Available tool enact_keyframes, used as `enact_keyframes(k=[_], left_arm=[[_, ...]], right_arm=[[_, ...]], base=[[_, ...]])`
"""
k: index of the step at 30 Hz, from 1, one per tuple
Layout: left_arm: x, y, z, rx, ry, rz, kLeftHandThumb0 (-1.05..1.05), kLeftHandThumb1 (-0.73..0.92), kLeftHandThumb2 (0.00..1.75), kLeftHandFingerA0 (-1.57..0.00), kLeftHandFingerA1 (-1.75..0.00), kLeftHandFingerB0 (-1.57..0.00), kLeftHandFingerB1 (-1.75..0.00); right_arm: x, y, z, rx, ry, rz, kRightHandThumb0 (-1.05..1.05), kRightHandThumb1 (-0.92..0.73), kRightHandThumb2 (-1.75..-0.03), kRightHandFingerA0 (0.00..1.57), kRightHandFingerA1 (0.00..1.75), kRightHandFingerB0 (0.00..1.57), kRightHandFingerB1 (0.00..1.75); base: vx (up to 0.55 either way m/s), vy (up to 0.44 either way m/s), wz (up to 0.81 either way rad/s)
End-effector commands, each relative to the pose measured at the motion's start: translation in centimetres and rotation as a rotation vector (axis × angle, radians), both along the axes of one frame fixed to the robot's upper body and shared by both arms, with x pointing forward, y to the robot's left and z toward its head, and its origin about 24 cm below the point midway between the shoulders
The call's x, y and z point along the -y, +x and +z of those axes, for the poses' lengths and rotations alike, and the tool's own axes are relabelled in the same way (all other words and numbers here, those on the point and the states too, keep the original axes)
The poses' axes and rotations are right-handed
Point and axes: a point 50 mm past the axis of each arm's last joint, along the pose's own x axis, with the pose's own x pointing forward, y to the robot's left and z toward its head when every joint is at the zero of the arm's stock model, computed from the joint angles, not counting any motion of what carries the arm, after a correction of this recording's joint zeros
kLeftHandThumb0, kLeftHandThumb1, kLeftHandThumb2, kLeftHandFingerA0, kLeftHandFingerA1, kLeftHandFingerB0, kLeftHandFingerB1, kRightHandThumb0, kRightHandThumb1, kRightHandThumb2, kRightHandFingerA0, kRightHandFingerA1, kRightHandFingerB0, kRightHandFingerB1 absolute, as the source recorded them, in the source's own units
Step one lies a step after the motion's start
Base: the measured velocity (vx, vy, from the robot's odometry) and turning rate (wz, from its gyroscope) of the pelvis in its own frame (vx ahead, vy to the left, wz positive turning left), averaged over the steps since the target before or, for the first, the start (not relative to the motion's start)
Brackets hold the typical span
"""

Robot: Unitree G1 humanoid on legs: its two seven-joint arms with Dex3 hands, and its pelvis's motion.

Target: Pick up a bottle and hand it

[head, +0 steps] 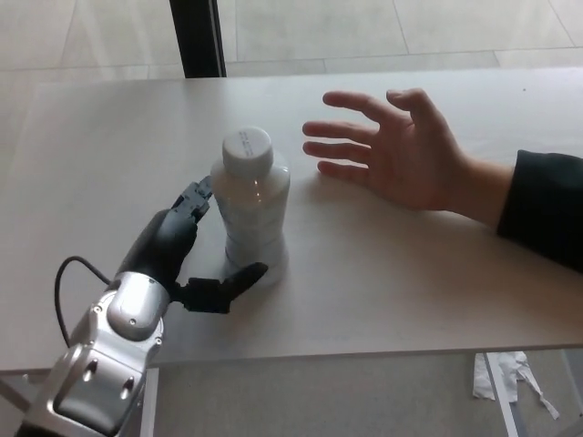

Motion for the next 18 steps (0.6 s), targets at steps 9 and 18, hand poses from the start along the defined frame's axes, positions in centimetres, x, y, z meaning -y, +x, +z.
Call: enact_keyframes(k=[9,18], left_arm=[[4.1,-1.0,-0.2,0.078,0.009,-0.188,-1.0,0.54,0.96,0.0,-0.2,0.0,-0.01],[4.0,1.4,0.8,0.219,-0.189,0.25,-0.77,0.42,0.76,-0.21,-0.62,0.0,0.0]], right_arm=[[0.4,0.8,0.3,-0.014,-0.036,0.033,-0.56,-0.41,-0.75,0.5,0.54,0.33,0.45],[0.3,0.9,0.2,0.006,-0.027,0.041,-0.48,-0.49,-0.55,0.54,0.44,0.38,0.33]], base=[[0.0,0.0,0.0],[0.0,0.0,0.0]])
